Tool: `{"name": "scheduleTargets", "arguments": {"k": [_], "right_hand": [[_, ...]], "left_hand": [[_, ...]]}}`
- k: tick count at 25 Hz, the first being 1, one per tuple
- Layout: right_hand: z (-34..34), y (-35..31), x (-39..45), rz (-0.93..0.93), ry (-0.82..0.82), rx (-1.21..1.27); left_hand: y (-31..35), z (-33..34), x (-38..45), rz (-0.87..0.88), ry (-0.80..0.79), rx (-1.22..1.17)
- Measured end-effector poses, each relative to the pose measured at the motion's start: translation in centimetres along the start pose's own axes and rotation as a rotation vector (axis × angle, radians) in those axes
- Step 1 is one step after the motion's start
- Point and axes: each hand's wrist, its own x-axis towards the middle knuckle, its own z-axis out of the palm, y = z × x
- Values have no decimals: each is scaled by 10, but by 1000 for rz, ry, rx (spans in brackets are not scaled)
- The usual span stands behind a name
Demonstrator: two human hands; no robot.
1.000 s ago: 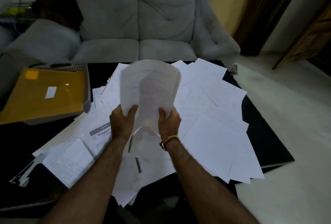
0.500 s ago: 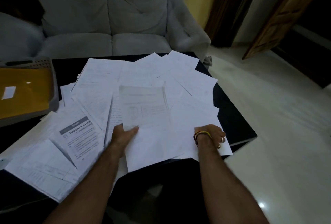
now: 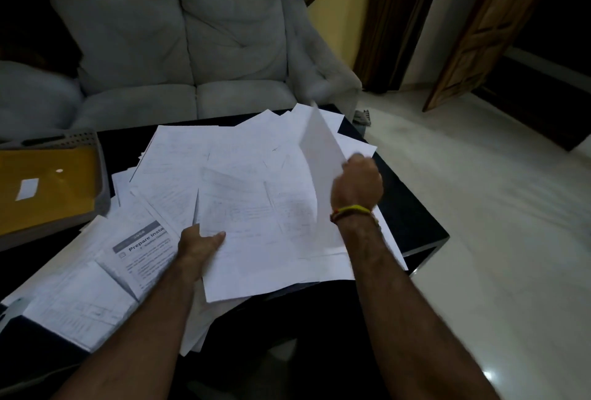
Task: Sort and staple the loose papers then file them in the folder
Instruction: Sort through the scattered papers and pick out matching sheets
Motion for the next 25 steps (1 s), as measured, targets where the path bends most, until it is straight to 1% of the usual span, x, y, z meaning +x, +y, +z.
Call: {"name": "scheduleTargets", "arguments": {"k": [2, 3, 4, 6, 8, 10, 12, 14, 15, 16, 18, 20, 21, 22, 23, 25], "right_hand": [[-10, -37, 11, -106, 88, 209], [-15, -55, 14, -114, 81, 317], [-13, -67, 15, -112, 40, 408], [10, -77, 4, -71, -123, 546], [54, -73, -25, 14, -329, 601], [97, -64, -60, 89, -476, 591], [132, -50, -90, 124, -548, 532], [156, -35, -108, 123, -610, 413], [165, -29, -112, 105, -643, 338], [169, -26, -113, 74, -668, 254], [176, -27, -109, 19, -688, 141], [178, -31, -103, -41, -675, 97], [178, -33, -101, -68, -644, 95], [178, -34, -99, -74, -618, 121], [176, -38, -94, -51, -610, 193], [164, -57, -81, -22, -614, 505]], "left_hand": [[3, -7, -3, 6, 22, -21], [5, -13, -6, 12, 35, -13], [6, -19, -7, 24, 42, 7], [5, -37, -10, 58, 54, 13], [5, -55, -22, 93, 73, -19], [3, -69, -35, 34, 19, -163], [-7, -82, -36, -113, -41, -251], [-20, -92, -27, -259, -36, -216], [-24, -95, -24, -303, -27, -193], [-28, -95, -22, -311, 3, -175], [-37, -90, -21, -222, 81, -94], [-39, -82, -25, -92, 123, 55], [-39, -80, -25, -37, 143, 82], [-34, -80, -27, 20, 136, 57], [-25, -83, -27, 73, 113, 9], [2, -91, -26, 181, 69, -97]]}}
